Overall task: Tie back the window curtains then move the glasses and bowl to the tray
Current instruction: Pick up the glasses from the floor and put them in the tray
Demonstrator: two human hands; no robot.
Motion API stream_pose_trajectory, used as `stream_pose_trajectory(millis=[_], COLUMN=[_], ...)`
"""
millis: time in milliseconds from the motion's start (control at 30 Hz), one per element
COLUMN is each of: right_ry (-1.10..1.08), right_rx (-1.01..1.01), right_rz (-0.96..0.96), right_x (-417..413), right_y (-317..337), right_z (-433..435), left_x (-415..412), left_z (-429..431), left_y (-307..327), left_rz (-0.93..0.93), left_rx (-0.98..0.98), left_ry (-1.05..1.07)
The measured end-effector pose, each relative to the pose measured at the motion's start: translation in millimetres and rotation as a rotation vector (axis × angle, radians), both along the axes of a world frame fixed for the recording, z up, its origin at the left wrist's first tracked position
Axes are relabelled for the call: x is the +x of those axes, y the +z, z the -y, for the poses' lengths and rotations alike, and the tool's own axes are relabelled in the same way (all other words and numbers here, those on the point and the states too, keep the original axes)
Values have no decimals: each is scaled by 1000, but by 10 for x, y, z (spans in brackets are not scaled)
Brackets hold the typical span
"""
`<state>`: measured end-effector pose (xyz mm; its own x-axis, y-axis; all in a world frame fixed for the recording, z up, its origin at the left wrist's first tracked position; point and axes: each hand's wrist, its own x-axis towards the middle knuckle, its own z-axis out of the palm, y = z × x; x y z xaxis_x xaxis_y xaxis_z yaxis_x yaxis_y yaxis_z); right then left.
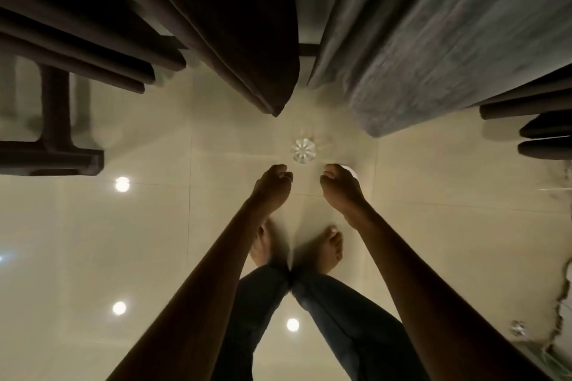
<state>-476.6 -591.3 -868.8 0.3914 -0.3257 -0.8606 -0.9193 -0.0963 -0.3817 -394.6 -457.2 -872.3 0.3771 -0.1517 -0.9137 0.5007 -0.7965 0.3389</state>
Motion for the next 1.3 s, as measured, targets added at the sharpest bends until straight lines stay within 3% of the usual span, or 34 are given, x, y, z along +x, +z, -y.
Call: stream_pose_trajectory(millis=[367,667,933,1133,1300], right_ry=[-45,-132,-174,-157,-35], right_rx=[-12,39,-33,-285,-422], right_rz=[-62,-144,-20,75,178], right_x=[372,618,367,269,187], right_y=[-1387,-1878,-829,512,1712], right_z=[107,90,-102,-317,-424], left_x=[173,188,45,-124,-223], left_z=[227,347,217,38,-107], left_y=[-1439,-1863,-914,419,1604], left_rz=[-53,-107,33,341,452], left_rx=[7,-28,-8,113,159], left_ry=[9,-17,105,232,250])
